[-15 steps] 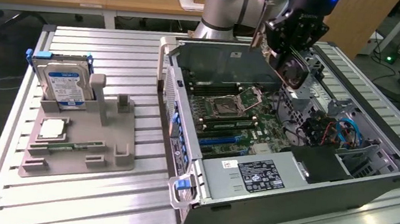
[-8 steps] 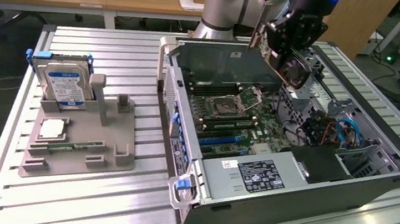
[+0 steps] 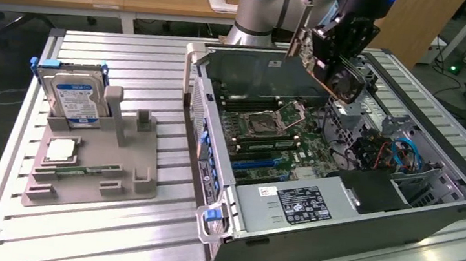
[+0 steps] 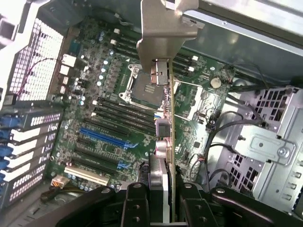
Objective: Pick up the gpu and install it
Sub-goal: 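Insert the gpu into the slot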
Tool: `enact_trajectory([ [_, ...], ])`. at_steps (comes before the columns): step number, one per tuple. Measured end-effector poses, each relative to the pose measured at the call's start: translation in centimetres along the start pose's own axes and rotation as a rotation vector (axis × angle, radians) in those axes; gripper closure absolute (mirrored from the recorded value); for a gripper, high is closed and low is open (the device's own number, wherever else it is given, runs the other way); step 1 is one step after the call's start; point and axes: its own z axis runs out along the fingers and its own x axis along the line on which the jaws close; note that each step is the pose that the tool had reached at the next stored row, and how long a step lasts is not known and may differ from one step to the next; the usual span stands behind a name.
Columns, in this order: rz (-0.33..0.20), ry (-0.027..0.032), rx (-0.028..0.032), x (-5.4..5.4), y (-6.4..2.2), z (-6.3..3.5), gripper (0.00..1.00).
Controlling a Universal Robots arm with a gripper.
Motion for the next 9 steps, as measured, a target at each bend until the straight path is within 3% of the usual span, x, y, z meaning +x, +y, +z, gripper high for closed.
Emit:
enact_trajectory([
  [9,-0.087,-0.0002,0.0038,0.0,-0.01,0.02,0.72],
])
